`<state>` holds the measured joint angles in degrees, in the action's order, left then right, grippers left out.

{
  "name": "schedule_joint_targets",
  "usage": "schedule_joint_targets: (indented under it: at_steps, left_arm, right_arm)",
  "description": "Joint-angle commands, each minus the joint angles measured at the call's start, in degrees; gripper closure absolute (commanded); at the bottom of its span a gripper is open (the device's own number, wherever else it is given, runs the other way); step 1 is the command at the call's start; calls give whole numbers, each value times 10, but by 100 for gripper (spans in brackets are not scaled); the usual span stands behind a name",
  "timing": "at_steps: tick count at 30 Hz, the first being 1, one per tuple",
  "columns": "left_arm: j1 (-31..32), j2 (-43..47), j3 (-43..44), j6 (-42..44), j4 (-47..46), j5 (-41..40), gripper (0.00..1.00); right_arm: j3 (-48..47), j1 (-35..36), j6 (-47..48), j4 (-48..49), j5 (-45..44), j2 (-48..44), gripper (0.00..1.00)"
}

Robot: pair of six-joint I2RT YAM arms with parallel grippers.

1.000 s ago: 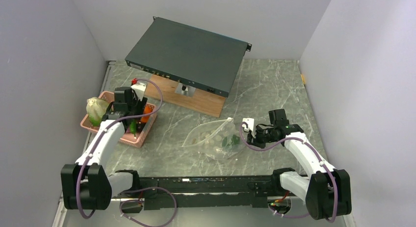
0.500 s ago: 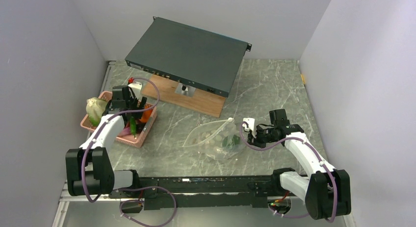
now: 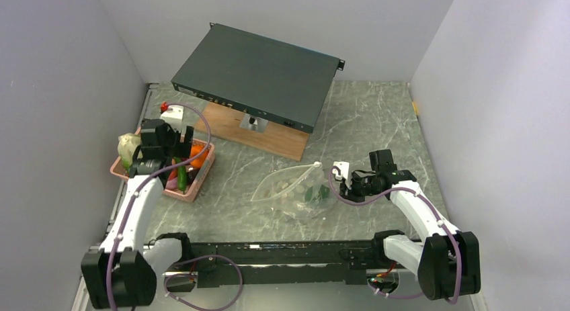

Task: Open the zip-top bag and remove the fake food
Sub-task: Place the fake vegetable in the bin.

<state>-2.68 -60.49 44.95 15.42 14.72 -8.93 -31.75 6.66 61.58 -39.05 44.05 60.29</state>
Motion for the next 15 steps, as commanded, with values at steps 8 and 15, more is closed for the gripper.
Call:
schedule_joint_targets:
  at_steps: [8,15]
  left_arm:
    - [-4,118,49,-207,197,114,0]
    - [-2,131,88,-251,227,349,0]
  right_arm:
    - [-3,-9,20,-9,30,-3,94]
    - [-2,-9,25,-12,33,-5,94]
